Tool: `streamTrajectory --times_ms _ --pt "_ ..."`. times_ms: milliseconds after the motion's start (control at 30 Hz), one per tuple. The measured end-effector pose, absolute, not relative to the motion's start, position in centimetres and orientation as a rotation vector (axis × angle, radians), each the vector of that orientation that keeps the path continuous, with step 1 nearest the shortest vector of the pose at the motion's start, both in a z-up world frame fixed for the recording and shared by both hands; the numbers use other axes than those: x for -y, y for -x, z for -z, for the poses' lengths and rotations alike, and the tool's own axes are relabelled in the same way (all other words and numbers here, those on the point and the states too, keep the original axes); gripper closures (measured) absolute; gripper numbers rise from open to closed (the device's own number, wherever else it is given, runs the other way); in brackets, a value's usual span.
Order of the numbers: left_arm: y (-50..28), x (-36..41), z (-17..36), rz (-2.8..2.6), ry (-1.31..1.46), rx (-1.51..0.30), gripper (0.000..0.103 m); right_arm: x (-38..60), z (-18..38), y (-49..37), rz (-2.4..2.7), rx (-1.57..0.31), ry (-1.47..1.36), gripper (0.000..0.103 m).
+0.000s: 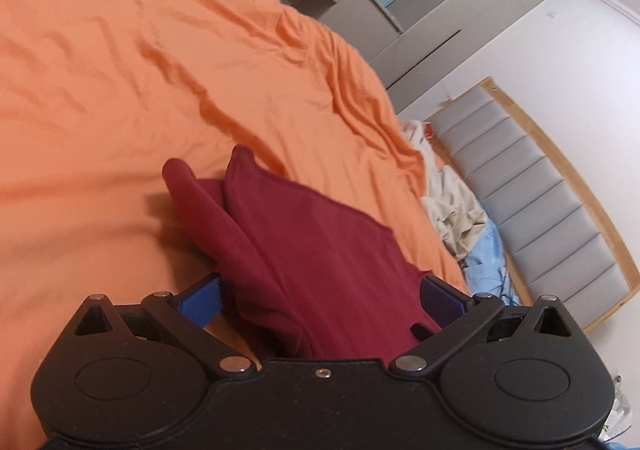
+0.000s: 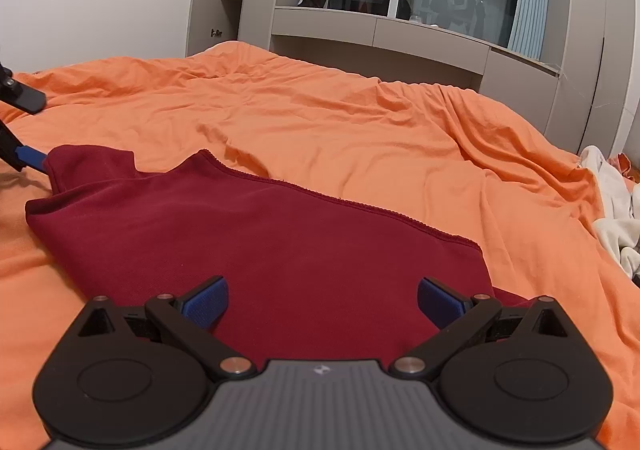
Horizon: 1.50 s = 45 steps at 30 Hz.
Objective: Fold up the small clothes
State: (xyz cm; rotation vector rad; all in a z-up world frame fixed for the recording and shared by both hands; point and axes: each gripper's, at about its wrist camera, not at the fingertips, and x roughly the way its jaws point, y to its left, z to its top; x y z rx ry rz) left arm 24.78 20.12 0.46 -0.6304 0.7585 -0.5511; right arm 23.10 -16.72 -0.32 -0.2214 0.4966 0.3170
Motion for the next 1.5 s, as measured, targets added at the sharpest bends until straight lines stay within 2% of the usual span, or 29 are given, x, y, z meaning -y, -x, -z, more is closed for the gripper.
streamTrajectory --times_ms 400,633,967,1133,1500 --pt "-21.1 -18.2 -1.4 0.512 0.55 -0.74 0.001 16.2 0.2 -22.3 -0.303 -0.471 0.255 0.0" --pt "-17.5 -17.4 -1.0 0.521 0.622 -0.696 0.001 16.0 0.8 -21.5 -0.257 -0.449 0.28 0.0" --pt "-16.6 -14.8 0.5 0.64 0.687 -0.766 0.001 16.9 1.1 -21.4 -0.225 -0.466 0.241 0.0" --pt "-17.8 -13.7 2.1 0.534 0.693 -0.814 0.001 16.8 1.3 -21.5 -0.223 -0.472 0.239 0.0" --pt "-18.0 -10.2 2.3 0.277 0.632 -0.677 0.001 16.6 1.6 -21.5 -0.222 -0.477 0.241 0.0"
